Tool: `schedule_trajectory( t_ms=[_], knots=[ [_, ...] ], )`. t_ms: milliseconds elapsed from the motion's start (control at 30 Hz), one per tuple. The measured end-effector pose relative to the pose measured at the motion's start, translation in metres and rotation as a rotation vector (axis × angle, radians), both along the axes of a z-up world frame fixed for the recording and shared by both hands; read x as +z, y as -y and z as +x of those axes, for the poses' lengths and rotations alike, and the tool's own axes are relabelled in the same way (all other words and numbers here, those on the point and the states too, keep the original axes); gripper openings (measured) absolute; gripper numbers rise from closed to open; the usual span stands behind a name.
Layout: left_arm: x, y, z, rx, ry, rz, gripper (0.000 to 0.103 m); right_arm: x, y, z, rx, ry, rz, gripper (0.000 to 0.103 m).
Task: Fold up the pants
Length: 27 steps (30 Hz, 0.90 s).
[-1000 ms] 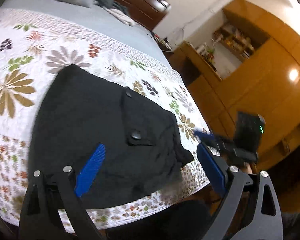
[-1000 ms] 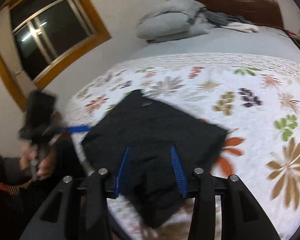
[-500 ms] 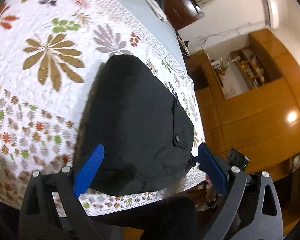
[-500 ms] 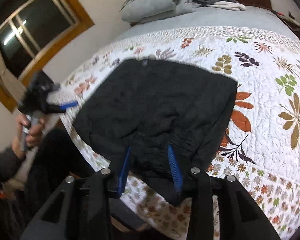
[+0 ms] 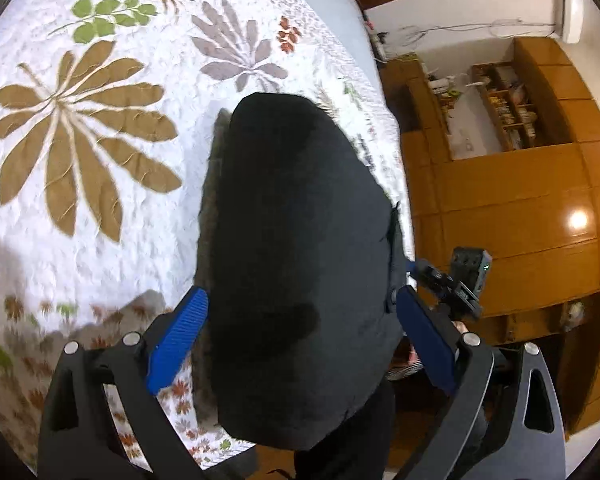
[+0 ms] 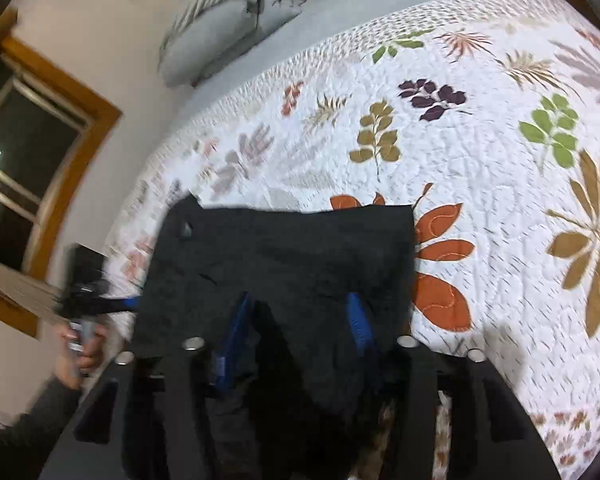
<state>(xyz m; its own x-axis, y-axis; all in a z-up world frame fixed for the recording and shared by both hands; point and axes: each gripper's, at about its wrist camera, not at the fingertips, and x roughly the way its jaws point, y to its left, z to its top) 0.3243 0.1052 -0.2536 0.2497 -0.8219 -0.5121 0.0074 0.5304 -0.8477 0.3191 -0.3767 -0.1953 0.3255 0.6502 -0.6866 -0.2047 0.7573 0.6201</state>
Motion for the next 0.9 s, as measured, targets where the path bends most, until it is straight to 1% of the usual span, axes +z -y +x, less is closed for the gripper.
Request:
schedule_trajectory(
  t_ms=[33,67,100,133,167,200,233,300,333,400,567,633,667,733,767,833,900],
  knots=[
    [-0.001,-0.001,0.004,-0.017,0.004,-0.020,0.095,0.001,0.013,-0.002,-0.033,-0.020,0.025,0.091],
    [-0.003,-0.002,0.006,-0.026,0.005,-0.026,0.095,0.001,0.023,-0.004,-0.060,-0.042,0.039,0.098],
    [-0.005,-0.002,0.011,-0.041,0.005,-0.035,0.095,-0.002,0.034,-0.006,-0.086,-0.074,0.069,0.100],
    [-0.007,-0.001,0.014,-0.057,0.005,-0.042,0.095,-0.010,0.046,-0.010,-0.096,-0.131,0.138,0.100],
    [-0.009,-0.001,0.017,-0.069,0.004,-0.048,0.095,-0.016,0.054,-0.013,-0.100,-0.180,0.181,0.100],
    [-0.011,0.002,0.020,-0.091,0.003,-0.061,0.095,-0.028,0.061,-0.016,-0.105,-0.248,0.225,0.100],
    [-0.012,0.005,0.022,-0.113,0.003,-0.073,0.095,-0.038,0.063,-0.017,-0.095,-0.289,0.255,0.100],
    [-0.013,0.013,0.025,-0.157,0.003,-0.086,0.095,-0.049,0.060,-0.018,-0.061,-0.321,0.255,0.100],
    [-0.014,0.018,0.026,-0.175,0.005,-0.083,0.096,-0.054,0.055,-0.020,-0.031,-0.327,0.255,0.100],
    [-0.016,0.026,0.029,-0.193,0.009,-0.074,0.098,-0.061,0.046,-0.020,0.005,-0.343,0.288,0.100],
    [-0.022,0.023,0.039,-0.177,-0.019,-0.100,0.098,-0.078,0.016,-0.011,0.073,-0.369,0.300,0.100],
    [-0.022,0.022,0.042,-0.179,-0.030,-0.094,0.098,-0.079,0.006,-0.008,0.097,-0.368,0.315,0.100],
    [-0.021,0.022,0.042,-0.184,-0.030,-0.082,0.098,-0.080,0.002,-0.007,0.107,-0.366,0.303,0.100],
    [-0.021,0.022,0.045,-0.190,-0.028,-0.010,0.099,-0.080,0.003,-0.013,0.115,-0.366,0.297,0.100],
    [-0.021,0.021,0.046,-0.191,-0.034,0.010,0.099,-0.081,0.003,-0.014,0.116,-0.369,0.298,0.099],
    [-0.027,0.022,0.049,-0.205,-0.063,-0.005,0.099,-0.082,0.011,-0.012,0.108,-0.367,0.317,0.099],
    [-0.029,0.029,0.046,-0.256,-0.071,-0.017,0.099,-0.081,0.016,-0.015,0.091,-0.358,0.320,0.099]
  ],
)
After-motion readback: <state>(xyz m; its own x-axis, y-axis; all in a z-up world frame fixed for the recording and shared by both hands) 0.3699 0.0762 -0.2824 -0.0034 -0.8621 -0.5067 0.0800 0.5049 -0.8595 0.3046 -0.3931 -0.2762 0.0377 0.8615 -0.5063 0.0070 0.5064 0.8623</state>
